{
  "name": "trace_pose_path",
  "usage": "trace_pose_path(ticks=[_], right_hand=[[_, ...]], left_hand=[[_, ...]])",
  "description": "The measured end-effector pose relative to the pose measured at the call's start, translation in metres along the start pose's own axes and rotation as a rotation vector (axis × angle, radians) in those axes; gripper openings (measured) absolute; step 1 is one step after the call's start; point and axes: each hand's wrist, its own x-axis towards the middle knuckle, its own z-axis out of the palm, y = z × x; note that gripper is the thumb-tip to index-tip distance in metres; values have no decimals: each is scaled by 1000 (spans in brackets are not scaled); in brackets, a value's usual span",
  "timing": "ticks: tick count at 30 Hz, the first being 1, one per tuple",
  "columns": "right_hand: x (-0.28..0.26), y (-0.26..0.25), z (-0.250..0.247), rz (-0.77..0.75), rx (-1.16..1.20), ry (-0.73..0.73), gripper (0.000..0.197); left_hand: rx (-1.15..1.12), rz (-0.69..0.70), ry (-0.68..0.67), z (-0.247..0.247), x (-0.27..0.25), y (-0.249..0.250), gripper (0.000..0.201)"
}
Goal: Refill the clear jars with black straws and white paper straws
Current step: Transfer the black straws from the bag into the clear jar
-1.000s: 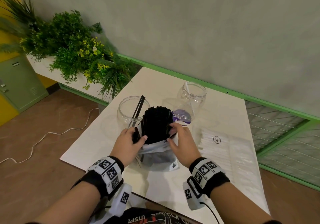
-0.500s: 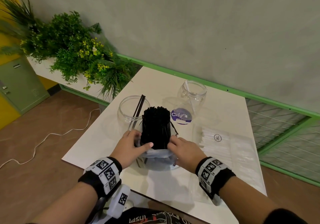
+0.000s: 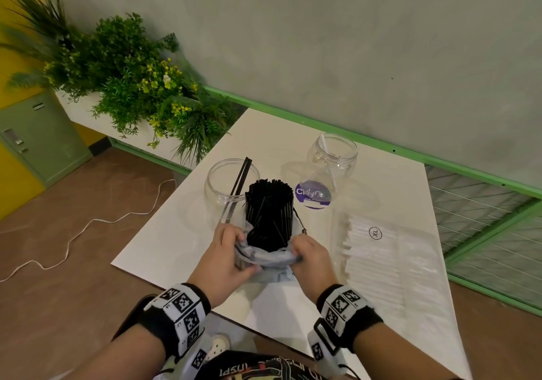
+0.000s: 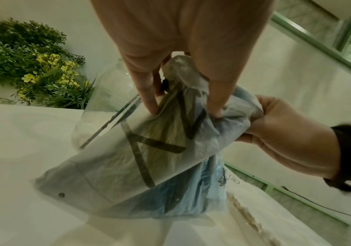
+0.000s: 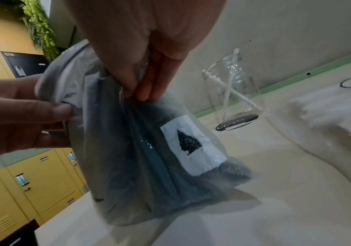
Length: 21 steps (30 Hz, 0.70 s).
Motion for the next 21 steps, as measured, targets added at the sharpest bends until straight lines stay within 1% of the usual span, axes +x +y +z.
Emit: trace_pose_path(ticks=[3,6,10,11,13,15,16,18,21], right_hand=[[-4,-5,1,-59,33,-23,43],[-11,-8,-3,-89,44,-75,36],[-17,-5,-6,-86,53,-70,36],[-17,-8,-6,-79,64,-71,35],[-17,-18,-8,-90,94,-104,25],[-19,-31,-12,-143,100,-172,15],[-20,-34,-14,-172,77,-203,13],[-19,-36,-21,-202,-36,-244,15],[-15,-30,-32,-216,-202,-283,13]], left_hand=[[36,-34,9,8,4,1,72],[85,-48,37,18,9,2,84],[143,-15,52,29,9,2,97],[146,-6,63,32,9,2,97],[154,1,80,35,12,1,94],[189,-8,74,37,16,-3,93],[202,-15,68,37,17,-5,93],[213,-33,66,40,18,-9,90],[218,-86,73,41,20,-9,78]])
